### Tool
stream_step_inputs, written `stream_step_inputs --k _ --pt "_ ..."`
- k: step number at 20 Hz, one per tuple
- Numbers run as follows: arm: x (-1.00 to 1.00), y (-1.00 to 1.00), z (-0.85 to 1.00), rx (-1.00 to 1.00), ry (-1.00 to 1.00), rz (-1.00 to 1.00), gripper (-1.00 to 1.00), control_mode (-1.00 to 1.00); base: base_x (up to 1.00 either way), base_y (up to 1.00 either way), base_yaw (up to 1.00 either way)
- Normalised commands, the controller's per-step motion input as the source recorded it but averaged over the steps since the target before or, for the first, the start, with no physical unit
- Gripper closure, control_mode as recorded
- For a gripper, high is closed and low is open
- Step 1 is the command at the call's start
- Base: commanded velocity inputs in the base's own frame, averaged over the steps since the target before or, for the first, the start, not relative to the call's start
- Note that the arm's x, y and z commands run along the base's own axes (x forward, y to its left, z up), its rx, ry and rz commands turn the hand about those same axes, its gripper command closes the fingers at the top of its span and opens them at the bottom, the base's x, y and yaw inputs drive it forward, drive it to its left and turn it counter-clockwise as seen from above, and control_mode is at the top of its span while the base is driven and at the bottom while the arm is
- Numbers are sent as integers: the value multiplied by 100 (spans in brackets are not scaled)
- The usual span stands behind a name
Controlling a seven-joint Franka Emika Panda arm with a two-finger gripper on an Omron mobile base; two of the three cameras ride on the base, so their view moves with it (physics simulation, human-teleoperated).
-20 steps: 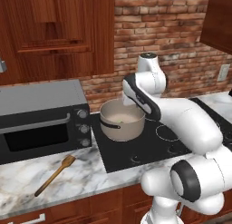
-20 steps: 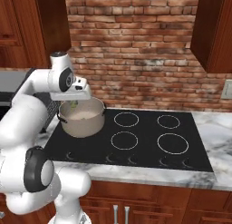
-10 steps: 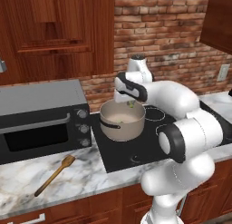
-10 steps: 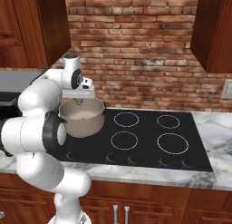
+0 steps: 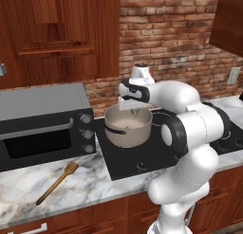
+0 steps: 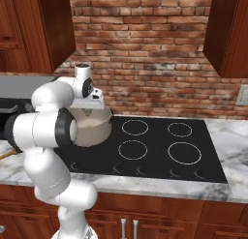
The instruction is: Put the eggplant and lemon wedge in the pot. Retrieve the spatula and lightly stir the vegetables in the pot.
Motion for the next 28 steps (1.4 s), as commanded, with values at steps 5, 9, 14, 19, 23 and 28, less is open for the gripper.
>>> stream_step_inputs --k 5,9,14,19,23,28 --pt "0 0 -54 0 8 0 100 -100 0 0 0" --pt "10 5 -34 0 3 0 100 -100 0 0 0" --pt "37 17 -3 0 0 0 100 -100 0 0 0" --pt "31 21 -14 0 0 0 100 -100 0 0 0" --pt "9 5 -18 0 0 0 100 -100 0 0 0" --pt "0 0 0 0 0 0 100 -100 0 0 0"
